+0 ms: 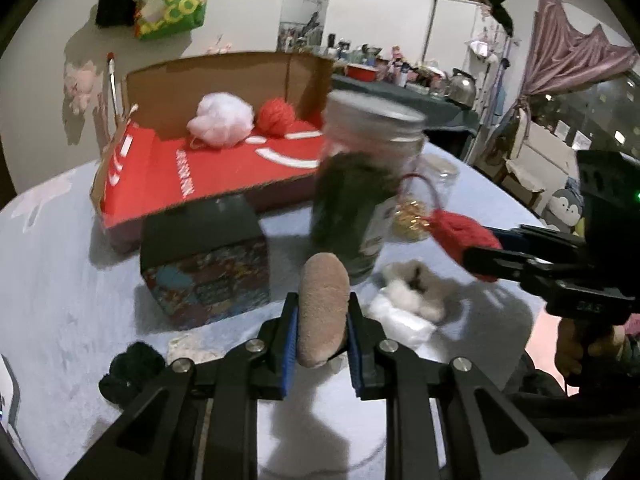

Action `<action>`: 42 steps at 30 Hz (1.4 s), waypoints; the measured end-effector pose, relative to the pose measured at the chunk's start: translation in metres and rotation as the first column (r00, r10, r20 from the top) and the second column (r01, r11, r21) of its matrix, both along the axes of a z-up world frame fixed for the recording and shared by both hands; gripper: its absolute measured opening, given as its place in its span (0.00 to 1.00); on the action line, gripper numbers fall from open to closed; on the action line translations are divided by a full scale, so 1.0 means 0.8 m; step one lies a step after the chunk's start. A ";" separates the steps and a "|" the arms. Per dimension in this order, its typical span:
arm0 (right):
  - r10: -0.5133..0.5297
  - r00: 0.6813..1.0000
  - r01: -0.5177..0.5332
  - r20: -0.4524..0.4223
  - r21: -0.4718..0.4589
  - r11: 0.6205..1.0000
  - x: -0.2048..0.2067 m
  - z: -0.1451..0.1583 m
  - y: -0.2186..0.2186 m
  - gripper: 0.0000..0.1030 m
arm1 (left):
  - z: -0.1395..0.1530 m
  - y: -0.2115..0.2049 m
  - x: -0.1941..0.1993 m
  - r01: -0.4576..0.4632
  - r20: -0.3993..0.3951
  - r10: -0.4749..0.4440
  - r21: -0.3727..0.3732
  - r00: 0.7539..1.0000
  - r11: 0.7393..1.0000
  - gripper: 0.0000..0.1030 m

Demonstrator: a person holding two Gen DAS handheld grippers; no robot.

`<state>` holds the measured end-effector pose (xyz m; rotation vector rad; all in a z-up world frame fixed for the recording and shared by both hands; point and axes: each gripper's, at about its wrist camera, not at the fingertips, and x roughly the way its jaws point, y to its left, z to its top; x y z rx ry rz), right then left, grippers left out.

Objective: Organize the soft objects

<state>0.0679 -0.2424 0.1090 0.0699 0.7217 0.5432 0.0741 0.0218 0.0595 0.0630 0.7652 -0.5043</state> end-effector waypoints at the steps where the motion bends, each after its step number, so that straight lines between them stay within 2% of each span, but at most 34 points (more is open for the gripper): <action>1: 0.000 1.000 0.000 0.003 0.000 1.000 0.001 0.002 0.001 0.39 | 0.003 -0.002 -0.002 0.005 0.008 -0.005 0.000 1.000 1.000 0.22; 7: -0.001 1.000 0.001 -0.006 0.010 1.000 0.002 0.004 -0.001 0.39 | 0.012 0.003 -0.001 -0.004 0.011 0.004 -0.017 1.000 1.000 0.22; 13: -0.020 1.000 0.020 -0.007 0.002 1.000 0.003 0.010 -0.016 0.39 | 0.020 0.024 0.006 -0.057 -0.009 0.057 0.000 0.998 0.998 0.22; 27: -0.071 0.997 0.069 -0.033 -0.044 0.997 0.009 0.013 -0.062 0.39 | 0.026 0.089 0.015 -0.166 -0.023 0.169 0.114 0.985 0.980 0.21; 31: -0.090 0.994 0.087 -0.061 -0.039 0.995 0.017 0.010 -0.078 0.39 | 0.021 0.099 0.025 -0.172 -0.032 0.178 0.138 0.983 0.975 0.21; 42: -0.142 0.980 0.144 -0.140 0.005 0.990 0.056 0.002 -0.125 0.39 | 0.014 0.114 0.060 -0.136 -0.069 0.147 0.144 0.987 0.980 0.21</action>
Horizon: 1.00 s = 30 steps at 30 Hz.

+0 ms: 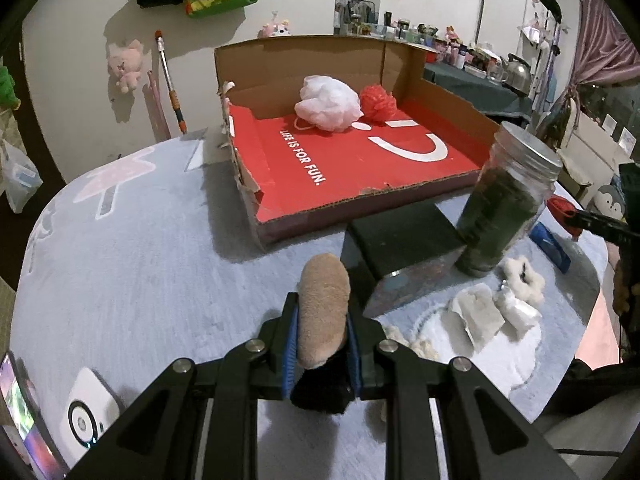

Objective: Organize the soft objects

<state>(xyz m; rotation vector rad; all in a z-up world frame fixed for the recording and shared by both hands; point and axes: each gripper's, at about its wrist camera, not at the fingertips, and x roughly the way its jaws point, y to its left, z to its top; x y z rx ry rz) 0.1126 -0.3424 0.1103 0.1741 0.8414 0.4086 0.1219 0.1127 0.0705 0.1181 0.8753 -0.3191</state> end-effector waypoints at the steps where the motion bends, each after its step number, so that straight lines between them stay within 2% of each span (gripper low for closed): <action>1: -0.002 1.000 0.002 -0.005 0.012 1.000 0.005 0.000 -0.004 0.39 | 0.000 0.001 0.003 0.006 0.000 -0.006 -0.002 1.000 1.000 0.21; 10: 0.013 1.000 -0.012 -0.019 0.056 0.998 0.046 0.010 -0.012 0.39 | 0.004 0.004 0.027 0.048 -0.004 -0.048 0.019 0.999 0.999 0.21; 23: 0.066 0.996 -0.064 0.065 -0.025 0.998 0.096 0.053 0.019 0.39 | 0.038 -0.012 0.070 0.101 0.033 -0.104 0.077 0.994 0.992 0.21; 30: 0.079 0.992 -0.074 0.096 -0.056 0.996 0.146 0.079 0.045 0.39 | 0.047 -0.035 0.119 0.096 -0.001 -0.097 0.091 0.995 0.991 0.22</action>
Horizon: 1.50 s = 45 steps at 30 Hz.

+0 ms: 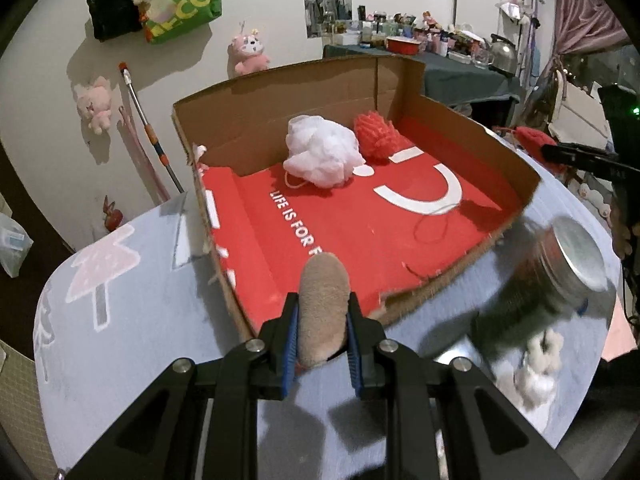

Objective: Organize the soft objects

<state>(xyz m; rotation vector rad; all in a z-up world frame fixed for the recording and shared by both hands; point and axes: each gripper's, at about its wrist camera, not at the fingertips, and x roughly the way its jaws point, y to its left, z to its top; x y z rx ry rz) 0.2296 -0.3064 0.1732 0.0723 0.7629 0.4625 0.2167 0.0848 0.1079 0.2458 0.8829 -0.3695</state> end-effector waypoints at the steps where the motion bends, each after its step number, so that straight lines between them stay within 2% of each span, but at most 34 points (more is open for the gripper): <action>1: 0.005 1.000 -0.005 -0.006 -0.011 1.000 0.009 0.002 0.007 0.39 | 0.000 -0.006 0.010 -0.006 -0.009 0.006 0.012 1.000 1.000 0.22; 6: -0.001 0.999 -0.004 -0.032 -0.142 0.990 0.056 0.003 0.052 0.39 | -0.005 -0.029 0.054 -0.030 -0.052 0.034 0.071 0.998 0.997 0.22; 9: -0.008 0.997 -0.010 -0.080 -0.222 0.975 0.082 -0.007 0.076 0.39 | -0.012 -0.042 0.082 -0.050 -0.083 0.061 0.127 0.995 0.991 0.22; 15: -0.027 0.988 -0.034 -0.152 -0.383 0.923 0.132 -0.037 0.120 0.39 | -0.037 -0.065 0.129 -0.064 -0.133 0.097 0.233 0.986 0.970 0.22; 18: -0.037 0.981 -0.050 -0.190 -0.433 0.900 0.151 -0.052 0.134 0.39 | -0.049 -0.072 0.148 -0.071 -0.144 0.114 0.271 0.983 0.960 0.22; 23: -0.065 0.966 -0.067 -0.251 -0.484 0.873 0.184 -0.078 0.146 0.39 | -0.064 -0.076 0.172 -0.081 -0.166 0.137 0.304 0.977 0.949 0.23; 29: -0.094 0.961 -0.062 -0.260 -0.535 0.843 0.206 -0.100 0.149 0.39 | -0.078 -0.081 0.189 -0.087 -0.176 0.155 0.342 0.972 0.936 0.25; 41: -0.101 0.959 -0.060 -0.264 -0.540 0.840 0.220 -0.110 0.138 0.41 | -0.078 -0.088 0.192 -0.098 -0.156 0.158 0.336 0.975 0.937 0.31; 43: -0.099 0.960 -0.065 -0.263 -0.552 0.832 0.218 -0.111 0.144 0.42 | -0.079 -0.088 0.192 -0.101 -0.153 0.159 0.331 0.975 0.938 0.35; 45: -0.095 0.960 -0.073 -0.264 -0.560 0.826 0.217 -0.114 0.146 0.45 | -0.077 -0.088 0.191 -0.101 -0.151 0.158 0.330 0.976 0.938 0.43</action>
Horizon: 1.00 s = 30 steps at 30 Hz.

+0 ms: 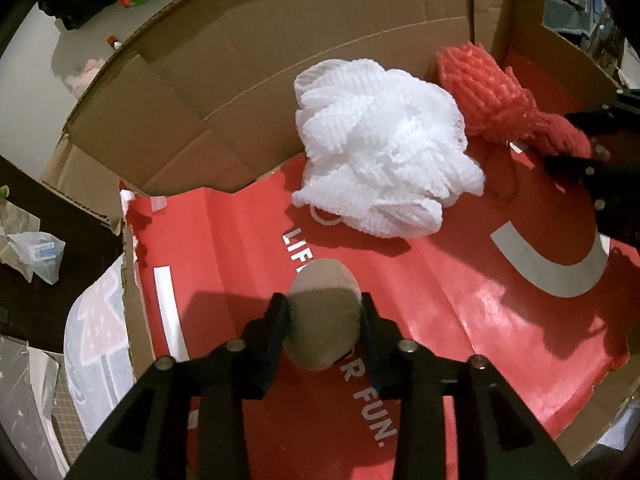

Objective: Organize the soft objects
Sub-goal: 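Open both tools to drop the sponges onto the box floor, then withdraw both open tools from the box toward the items on the table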

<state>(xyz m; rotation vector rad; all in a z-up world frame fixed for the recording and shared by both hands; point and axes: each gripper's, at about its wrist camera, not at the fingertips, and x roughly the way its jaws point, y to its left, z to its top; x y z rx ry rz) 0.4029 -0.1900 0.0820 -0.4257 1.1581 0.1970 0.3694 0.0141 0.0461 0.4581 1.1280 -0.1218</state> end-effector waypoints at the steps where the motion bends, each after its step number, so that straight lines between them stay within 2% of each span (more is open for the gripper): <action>1: 0.007 1.000 -0.007 -0.002 -0.004 1.000 -0.002 -0.001 0.002 0.48 | 0.001 0.000 -0.001 -0.001 0.000 0.001 -0.004 1.000 1.000 0.44; 5: 0.037 0.999 -0.037 0.017 -0.017 0.999 -0.018 0.005 0.015 0.61 | 0.010 0.006 -0.009 -0.015 0.003 0.015 -0.044 1.000 0.999 0.52; 8: 0.044 0.998 -0.043 0.042 -0.022 0.999 -0.029 0.017 0.017 0.62 | 0.027 0.009 -0.026 -0.014 0.032 0.017 -0.072 0.999 0.997 0.60; 12: 0.028 0.997 -0.030 0.074 0.018 0.999 -0.051 0.045 0.010 0.63 | 0.057 0.013 -0.055 -0.008 0.103 0.022 -0.129 0.994 0.992 0.72; 14: 0.017 0.994 -0.021 0.105 0.039 0.999 -0.067 0.066 0.004 0.73 | 0.077 0.017 -0.075 -0.004 0.143 0.029 -0.169 0.989 0.986 0.77; 16: 0.014 0.990 -0.023 0.141 0.062 0.998 -0.086 0.087 0.000 0.76 | 0.089 0.020 -0.091 0.001 0.184 0.036 -0.195 0.982 0.981 0.83; 19: 0.008 0.980 -0.028 0.197 0.103 0.994 -0.116 0.123 -0.012 0.77 | 0.119 0.024 -0.129 0.024 0.258 0.039 -0.239 0.965 0.971 0.89; 22: 0.006 0.966 -0.045 0.258 0.146 0.988 -0.156 0.155 -0.014 0.82 | 0.146 0.028 -0.171 0.048 0.338 0.053 -0.282 0.940 0.958 0.95; 27: 0.006 0.927 -0.089 0.376 0.204 0.975 -0.228 0.197 -0.028 0.86 | 0.170 0.029 -0.233 0.078 0.431 0.071 -0.318 0.899 0.945 0.99; 30: -0.003 0.909 -0.109 0.417 0.246 0.963 -0.270 0.208 -0.034 0.88 | 0.173 0.027 -0.271 0.102 0.472 0.075 -0.339 0.879 0.935 1.00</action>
